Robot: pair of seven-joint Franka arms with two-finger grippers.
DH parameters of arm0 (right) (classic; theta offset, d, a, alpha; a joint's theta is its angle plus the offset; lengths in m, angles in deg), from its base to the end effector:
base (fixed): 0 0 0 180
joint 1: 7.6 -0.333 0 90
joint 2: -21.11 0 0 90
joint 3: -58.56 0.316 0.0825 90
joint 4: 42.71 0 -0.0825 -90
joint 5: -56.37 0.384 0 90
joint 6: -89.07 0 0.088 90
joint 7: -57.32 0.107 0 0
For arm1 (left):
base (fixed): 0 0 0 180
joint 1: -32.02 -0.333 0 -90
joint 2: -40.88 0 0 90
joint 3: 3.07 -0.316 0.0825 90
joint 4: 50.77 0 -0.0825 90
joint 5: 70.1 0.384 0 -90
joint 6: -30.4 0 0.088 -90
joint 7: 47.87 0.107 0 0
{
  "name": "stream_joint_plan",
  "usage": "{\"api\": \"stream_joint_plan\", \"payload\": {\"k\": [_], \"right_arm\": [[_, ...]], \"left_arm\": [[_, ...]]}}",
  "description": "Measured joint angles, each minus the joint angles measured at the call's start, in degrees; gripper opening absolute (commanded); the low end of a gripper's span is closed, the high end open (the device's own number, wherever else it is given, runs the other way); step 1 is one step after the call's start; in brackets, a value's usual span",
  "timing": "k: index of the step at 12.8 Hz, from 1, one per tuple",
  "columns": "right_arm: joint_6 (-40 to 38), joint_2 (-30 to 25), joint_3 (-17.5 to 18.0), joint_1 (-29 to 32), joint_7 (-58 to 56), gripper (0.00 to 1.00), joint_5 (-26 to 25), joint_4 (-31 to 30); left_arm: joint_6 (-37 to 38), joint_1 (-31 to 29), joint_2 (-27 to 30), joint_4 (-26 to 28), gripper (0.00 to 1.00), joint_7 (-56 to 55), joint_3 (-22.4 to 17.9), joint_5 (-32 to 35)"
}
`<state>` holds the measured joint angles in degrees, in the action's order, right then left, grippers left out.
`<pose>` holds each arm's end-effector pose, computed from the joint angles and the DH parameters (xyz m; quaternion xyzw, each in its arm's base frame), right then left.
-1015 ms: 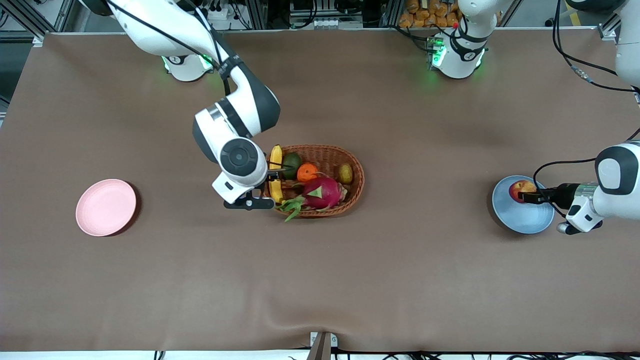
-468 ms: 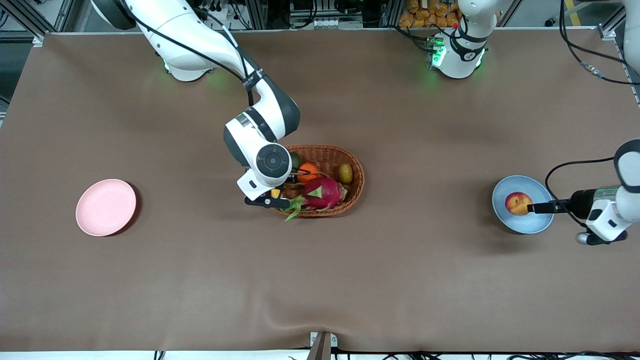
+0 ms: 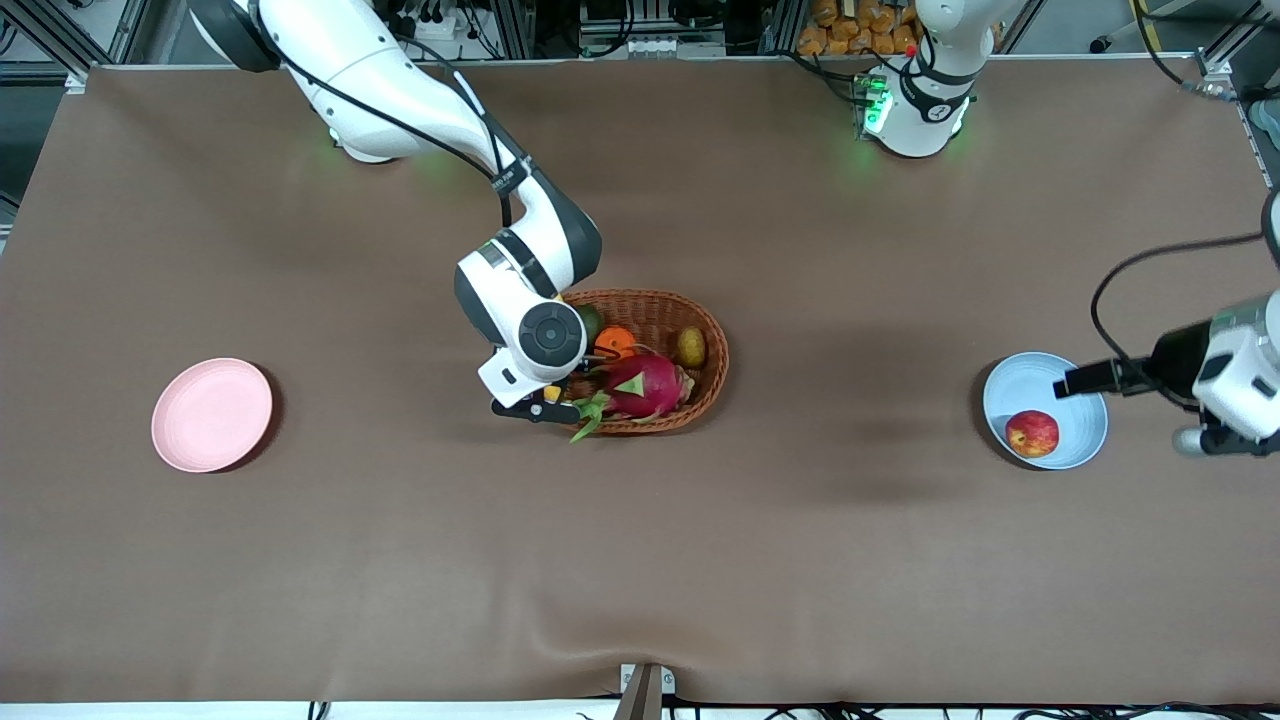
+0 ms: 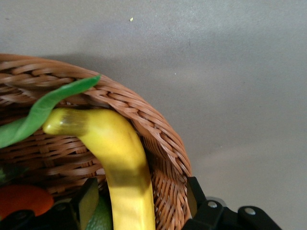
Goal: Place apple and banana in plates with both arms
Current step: 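Release the apple on the blue plate while the right gripper grasps the banana, then lift the yellow banana from the basket with the right gripper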
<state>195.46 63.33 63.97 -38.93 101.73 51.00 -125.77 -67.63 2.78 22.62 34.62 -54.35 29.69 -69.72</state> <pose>0.5580 0.3949 0.2290 0.9853 -0.0525 -0.1174 0.1123 0.6399 0.0066 0.5099 0.9957 0.0346 -0.0310 0.0797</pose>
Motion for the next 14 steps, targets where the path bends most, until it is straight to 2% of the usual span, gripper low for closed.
{"api": "stream_joint_plan", "payload": {"k": [3, 8, 10, 11, 13, 14], "right_arm": [[0.1, 0.26, 0.01, -0.43, 0.13, 0.83, -0.26, 0.04], [-0.03, 0.3, 0.0, -0.79, 0.15, 0.74, -0.47, 0.06], [-0.34, 0.28, -0.01, -0.9, 0.21, 0.74, -0.47, 0.17], [-0.42, 0.27, -0.01, -1.0, 0.68, 0.74, -0.47, 0.18], [-0.56, 0.28, -0.01, -1.27, 1.89, 0.73, -0.47, 0.18], [-0.61, 0.28, -0.01, -1.41, 2.18, 0.66, -0.47, 0.17]], "left_arm": [[3.09, 0.09, 6.2, 0.26, 1.0, -1.7, 1.72, 0.0], [4.89, -0.03, 10.9, 0.27, 1.0, -2.51, 1.7, 0.01], [5.05, 1.25, 13.01, 0.22, 1.0, -2.51, 0.96, 0.01], [5.65, 4.34, 14.19, 0.22, 1.0, -2.56, -1.66, 0.01], [7.96, 14.44, 16.52, 0.22, 1.0, -3.09, -11.33, 0.01], [9.81, 18.69, 17.44, 0.24, 1.0, -3.56, -15.56, 0.01]]}}
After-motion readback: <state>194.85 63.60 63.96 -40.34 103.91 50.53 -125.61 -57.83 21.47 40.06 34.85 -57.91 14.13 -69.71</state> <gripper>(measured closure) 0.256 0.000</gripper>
